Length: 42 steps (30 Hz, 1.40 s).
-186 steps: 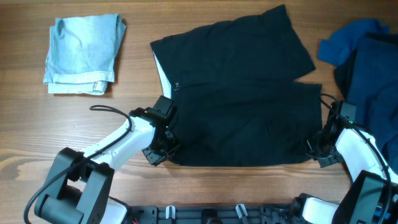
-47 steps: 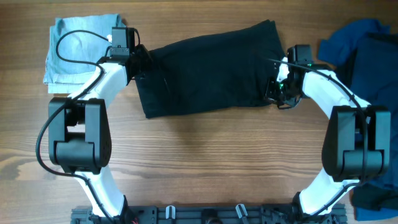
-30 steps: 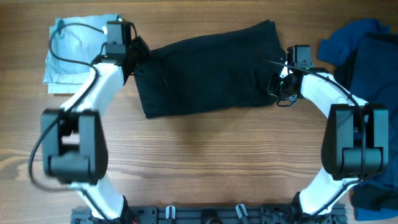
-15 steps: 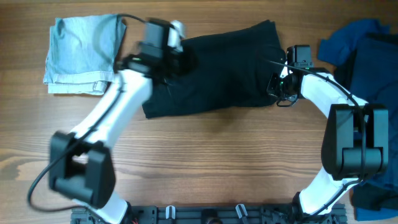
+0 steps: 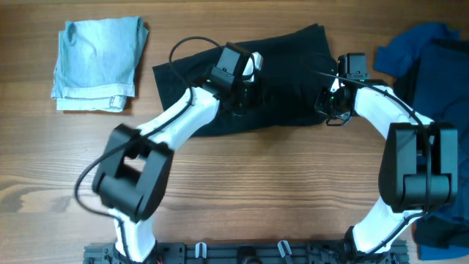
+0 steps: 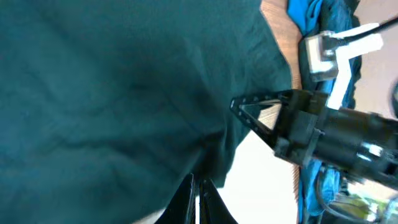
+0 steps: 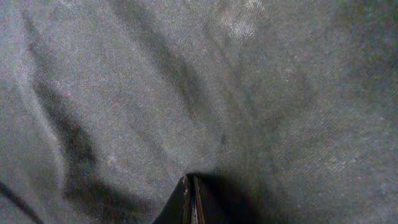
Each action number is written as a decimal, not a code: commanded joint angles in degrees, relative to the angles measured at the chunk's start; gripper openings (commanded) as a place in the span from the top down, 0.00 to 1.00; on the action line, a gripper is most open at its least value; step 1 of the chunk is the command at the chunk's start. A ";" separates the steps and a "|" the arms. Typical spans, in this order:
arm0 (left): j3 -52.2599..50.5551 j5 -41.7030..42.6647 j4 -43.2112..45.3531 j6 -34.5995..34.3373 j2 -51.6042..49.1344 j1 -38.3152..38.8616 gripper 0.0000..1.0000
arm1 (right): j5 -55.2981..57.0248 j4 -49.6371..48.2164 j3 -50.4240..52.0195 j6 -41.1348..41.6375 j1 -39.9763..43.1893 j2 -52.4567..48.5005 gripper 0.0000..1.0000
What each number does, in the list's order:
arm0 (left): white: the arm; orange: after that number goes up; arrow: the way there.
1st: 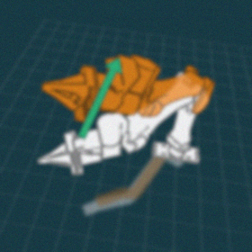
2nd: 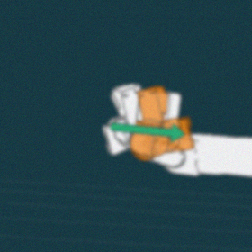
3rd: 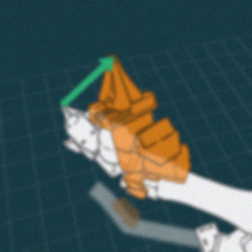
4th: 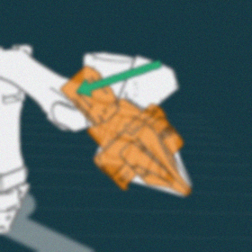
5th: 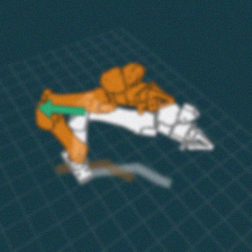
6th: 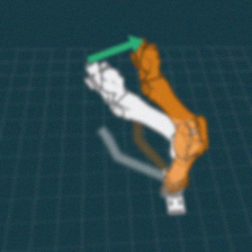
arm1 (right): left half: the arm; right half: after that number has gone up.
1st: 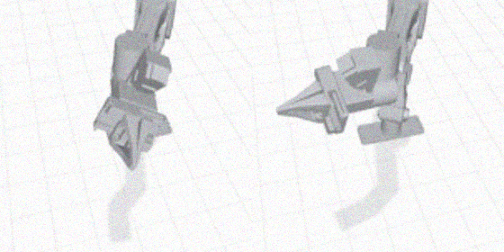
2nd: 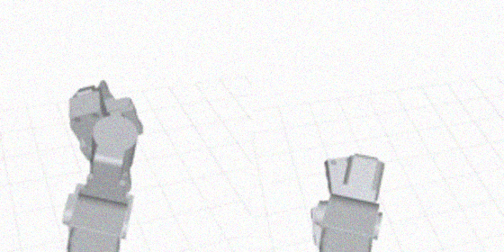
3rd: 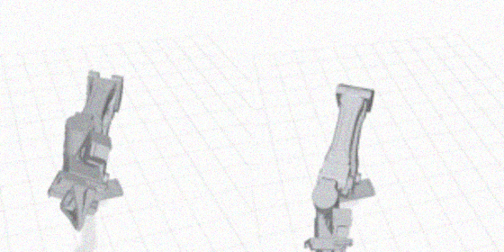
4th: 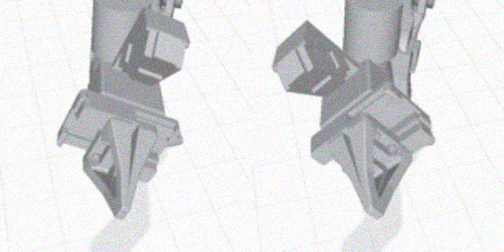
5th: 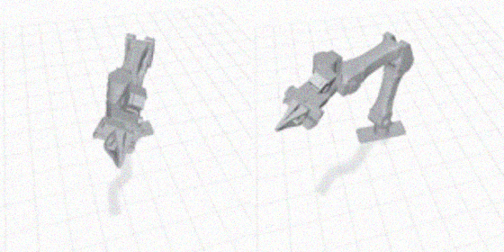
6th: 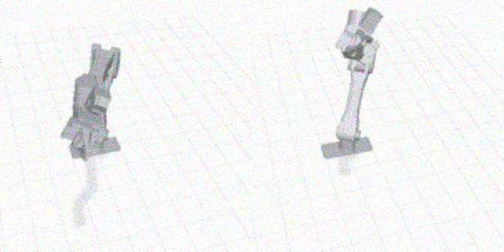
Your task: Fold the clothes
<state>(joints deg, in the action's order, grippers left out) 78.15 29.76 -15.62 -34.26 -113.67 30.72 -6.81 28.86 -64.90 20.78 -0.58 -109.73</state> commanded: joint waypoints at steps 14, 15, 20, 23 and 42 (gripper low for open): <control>-0.24 11.37 11.41 -6.71 -7.76 5.55 0.96 | 4.24 0.31 1.62 0.85 0.26 -1.55 0.96; -0.24 11.37 11.61 -6.71 -7.87 5.73 0.96 | 4.24 0.31 1.62 0.85 0.26 -1.55 0.96; -0.24 11.37 11.61 -6.71 -8.02 5.81 0.96 | 4.24 0.31 1.62 0.85 0.26 -1.55 0.96; -0.24 11.30 11.96 -6.71 -8.22 5.81 0.96 | 4.22 0.31 1.62 0.85 0.26 -1.55 0.96; -0.24 0.79 1.99 -9.51 -13.66 5.88 0.96 | 4.24 0.26 1.62 0.79 0.26 -1.55 0.96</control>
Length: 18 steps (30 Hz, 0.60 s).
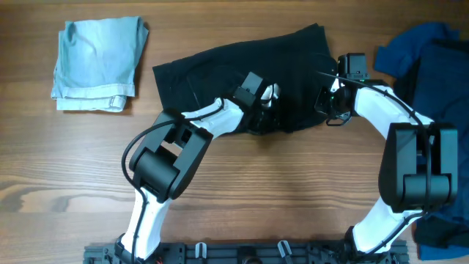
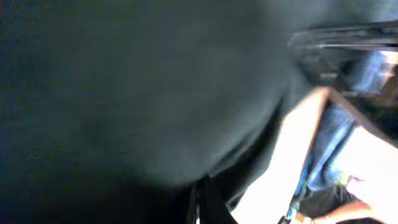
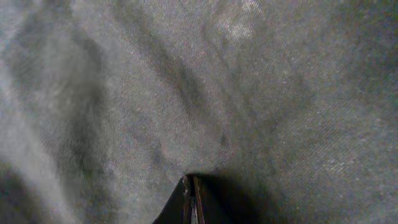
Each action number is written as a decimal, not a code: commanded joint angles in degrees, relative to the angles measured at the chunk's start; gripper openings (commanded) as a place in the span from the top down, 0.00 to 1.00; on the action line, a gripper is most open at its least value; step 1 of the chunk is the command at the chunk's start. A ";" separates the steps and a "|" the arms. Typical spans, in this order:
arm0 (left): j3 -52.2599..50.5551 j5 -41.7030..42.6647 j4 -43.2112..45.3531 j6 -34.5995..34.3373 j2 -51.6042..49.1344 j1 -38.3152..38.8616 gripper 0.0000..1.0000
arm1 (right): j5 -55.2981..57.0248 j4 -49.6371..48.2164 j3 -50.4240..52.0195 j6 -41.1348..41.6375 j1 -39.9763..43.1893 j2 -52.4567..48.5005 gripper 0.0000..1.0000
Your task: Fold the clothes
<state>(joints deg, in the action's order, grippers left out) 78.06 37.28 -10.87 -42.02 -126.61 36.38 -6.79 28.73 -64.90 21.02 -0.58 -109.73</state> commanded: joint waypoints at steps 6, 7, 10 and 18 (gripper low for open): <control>-0.15 -6.75 -2.21 -1.75 -0.72 0.20 0.96 | 7.39 2.14 -1.49 -0.83 0.28 -1.46 0.96; -0.15 -6.75 -2.23 -1.75 -0.72 0.20 0.96 | 7.58 2.56 -1.95 -1.73 0.33 -1.40 0.95; -0.15 -6.75 -2.23 -1.75 -0.72 0.20 0.96 | 10.54 3.10 -2.73 -2.21 0.90 -1.38 0.96; -0.15 -6.75 -2.21 -1.75 -0.72 0.20 0.96 | 14.69 2.19 -2.73 -2.25 3.02 -1.40 0.96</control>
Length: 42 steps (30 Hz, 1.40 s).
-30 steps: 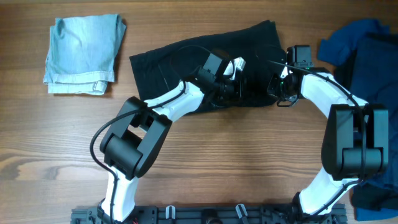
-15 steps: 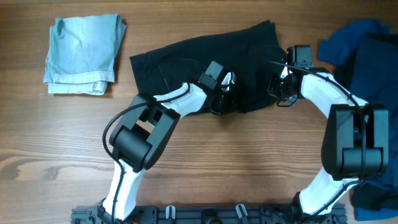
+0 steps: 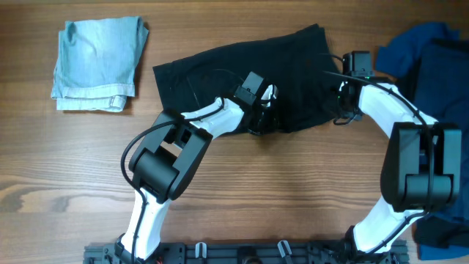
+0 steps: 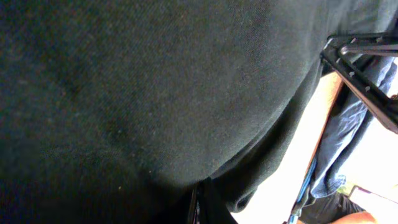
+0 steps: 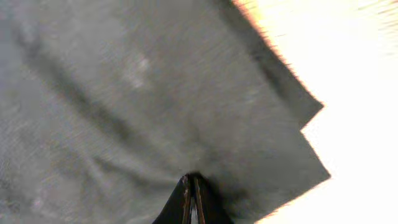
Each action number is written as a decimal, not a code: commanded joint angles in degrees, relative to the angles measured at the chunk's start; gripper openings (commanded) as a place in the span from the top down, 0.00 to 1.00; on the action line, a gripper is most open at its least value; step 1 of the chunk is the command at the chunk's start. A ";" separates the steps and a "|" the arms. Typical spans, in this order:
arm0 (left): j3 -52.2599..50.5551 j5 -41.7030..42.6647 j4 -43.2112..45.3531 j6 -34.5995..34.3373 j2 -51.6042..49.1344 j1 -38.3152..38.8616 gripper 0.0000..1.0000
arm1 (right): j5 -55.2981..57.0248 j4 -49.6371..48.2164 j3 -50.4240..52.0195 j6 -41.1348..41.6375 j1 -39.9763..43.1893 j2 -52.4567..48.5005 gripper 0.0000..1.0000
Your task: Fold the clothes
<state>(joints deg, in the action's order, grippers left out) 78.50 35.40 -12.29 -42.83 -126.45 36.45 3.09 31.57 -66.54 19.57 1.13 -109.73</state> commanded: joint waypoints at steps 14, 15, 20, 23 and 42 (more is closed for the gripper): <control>-0.59 -4.87 -0.79 -0.92 -0.85 0.13 0.96 | 11.06 -7.06 -1.81 -1.60 4.37 -1.36 0.96; -0.59 -4.87 -0.79 -0.92 -0.85 0.15 0.96 | 11.06 -6.60 -2.34 -1.60 4.37 -1.22 0.96; -0.20 2.43 3.76 -0.94 0.83 0.13 0.96 | 10.21 -1.79 -7.08 -1.70 4.37 1.90 0.96; 1.16 6.05 7.45 -0.90 5.53 0.13 0.96 | 4.48 3.26 -12.00 -3.87 4.35 4.79 0.96; 1.88 -22.45 -15.08 15.19 19.63 -16.50 0.80 | -16.06 -0.09 -13.33 -13.62 2.89 -3.48 0.96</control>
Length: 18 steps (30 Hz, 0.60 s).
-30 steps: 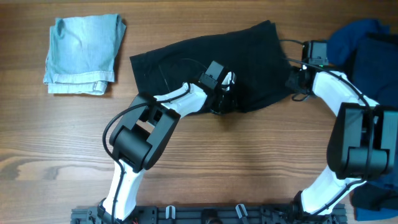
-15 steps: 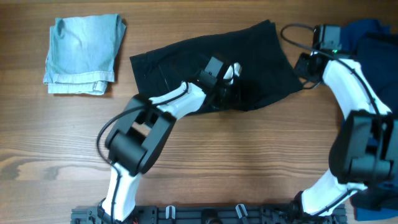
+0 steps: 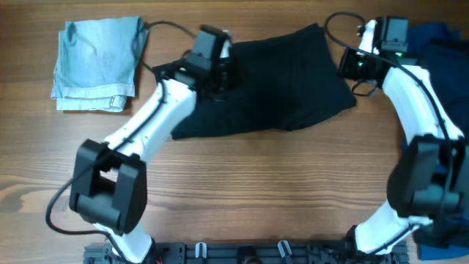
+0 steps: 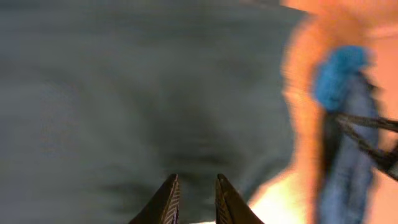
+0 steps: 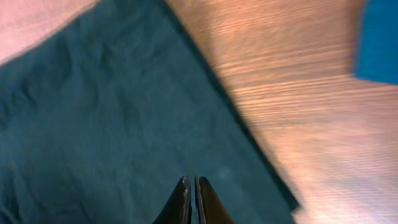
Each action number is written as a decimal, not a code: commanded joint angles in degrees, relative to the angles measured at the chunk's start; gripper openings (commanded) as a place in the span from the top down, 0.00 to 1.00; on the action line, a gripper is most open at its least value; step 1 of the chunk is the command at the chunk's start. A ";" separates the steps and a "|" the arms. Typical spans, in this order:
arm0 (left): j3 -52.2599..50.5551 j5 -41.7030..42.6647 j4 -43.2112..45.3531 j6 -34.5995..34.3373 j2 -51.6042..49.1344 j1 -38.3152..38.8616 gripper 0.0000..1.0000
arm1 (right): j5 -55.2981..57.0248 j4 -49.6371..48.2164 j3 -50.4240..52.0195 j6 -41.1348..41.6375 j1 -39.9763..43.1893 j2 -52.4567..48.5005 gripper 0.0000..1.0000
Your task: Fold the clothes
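A black garment [image 3: 271,88] lies spread across the middle of the wooden table [image 3: 242,191], its right corner reaching to the lower right. My left gripper [image 3: 220,70] hovers over the garment's upper left part. In the left wrist view the left gripper [image 4: 196,182] is open, with dark cloth [image 4: 137,93] below and nothing between the fingers. My right gripper [image 3: 352,66] is at the garment's far right edge. In the right wrist view the right gripper [image 5: 191,182] is shut above the cloth [image 5: 112,118], near its edge, with nothing seen in it.
A folded light-blue cloth [image 3: 97,62] lies at the far left. A pile of blue clothes [image 3: 436,44] sits at the right edge, also seen as a blue patch [image 5: 380,37] in the right wrist view. Bare wood [image 5: 292,68] borders the garment's right edge.
My left gripper was shut on the cloth at the garment's front middle; now it is open over the upper left part. The right gripper has risen off the cloth toward the far right. The garment reaches further right.
At first both grippers were shut on the black garment, the left at its middle, the right at its right edge. The left then stood at the front middle edge, still shut. The right shifted slightly outward. Now the left is open and both are off the cloth.
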<state>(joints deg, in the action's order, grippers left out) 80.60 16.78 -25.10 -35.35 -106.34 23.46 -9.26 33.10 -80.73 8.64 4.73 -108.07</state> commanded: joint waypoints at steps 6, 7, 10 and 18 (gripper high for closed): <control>-0.22 -3.87 -6.05 8.39 -0.48 -9.64 0.75 | -2.97 -2.10 0.87 -1.33 -0.81 -12.61 0.96; -0.24 -3.87 -6.21 8.39 -0.48 -10.27 0.75 | -1.92 -1.07 0.87 0.42 -0.81 -13.55 0.96; -0.24 -3.82 -7.06 8.39 -0.48 -11.69 0.75 | 0.26 4.85 0.87 6.12 -0.74 -15.06 0.96; -0.24 -4.94 -10.29 8.44 -0.48 -11.76 0.75 | 0.52 23.82 0.87 11.08 -1.44 -14.93 0.96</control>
<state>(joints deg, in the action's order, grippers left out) 80.47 13.06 -34.81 -28.10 -106.78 11.77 -11.57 51.03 -82.52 16.25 4.03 -120.42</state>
